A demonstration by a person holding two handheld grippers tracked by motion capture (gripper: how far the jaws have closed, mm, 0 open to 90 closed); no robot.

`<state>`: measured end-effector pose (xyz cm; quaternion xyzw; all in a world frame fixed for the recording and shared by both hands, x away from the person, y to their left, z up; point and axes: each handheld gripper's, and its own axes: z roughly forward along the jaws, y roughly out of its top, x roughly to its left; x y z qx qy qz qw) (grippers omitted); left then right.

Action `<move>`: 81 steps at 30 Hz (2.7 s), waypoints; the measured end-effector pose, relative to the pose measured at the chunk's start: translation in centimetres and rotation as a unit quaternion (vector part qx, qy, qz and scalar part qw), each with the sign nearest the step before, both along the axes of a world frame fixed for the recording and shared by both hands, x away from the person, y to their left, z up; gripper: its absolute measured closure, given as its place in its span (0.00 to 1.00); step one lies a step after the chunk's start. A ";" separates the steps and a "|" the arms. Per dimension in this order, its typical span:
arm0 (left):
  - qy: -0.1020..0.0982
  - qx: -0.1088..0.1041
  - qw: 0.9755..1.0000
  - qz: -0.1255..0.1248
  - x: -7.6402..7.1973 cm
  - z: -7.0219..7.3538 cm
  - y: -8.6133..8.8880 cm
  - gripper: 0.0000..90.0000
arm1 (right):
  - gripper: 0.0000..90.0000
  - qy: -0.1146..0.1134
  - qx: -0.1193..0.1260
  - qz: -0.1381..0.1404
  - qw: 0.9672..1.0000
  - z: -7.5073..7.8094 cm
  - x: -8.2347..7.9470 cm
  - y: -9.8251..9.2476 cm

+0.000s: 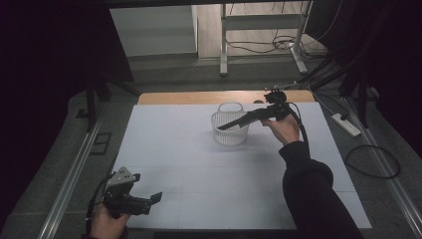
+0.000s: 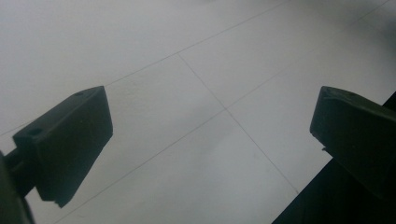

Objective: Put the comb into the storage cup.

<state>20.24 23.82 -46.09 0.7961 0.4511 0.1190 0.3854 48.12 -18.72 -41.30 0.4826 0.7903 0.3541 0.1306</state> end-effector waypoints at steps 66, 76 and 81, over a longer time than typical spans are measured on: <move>0.001 -0.021 1.000 -0.002 0.0 0.0 0.5 0.00 | 0.00 -0.057 -0.030 0.082 0.995 -0.3 -5.8 -1.1; 0.001 -0.024 1.000 -0.002 0.0 0.0 0.5 0.00 | 0.00 -0.054 -0.027 0.084 0.995 -0.2 -6.6 -1.3; -0.001 -0.027 1.000 -0.003 0.0 0.0 0.6 0.00 | 0.00 -0.052 -0.026 0.088 0.994 -0.3 -7.0 -1.4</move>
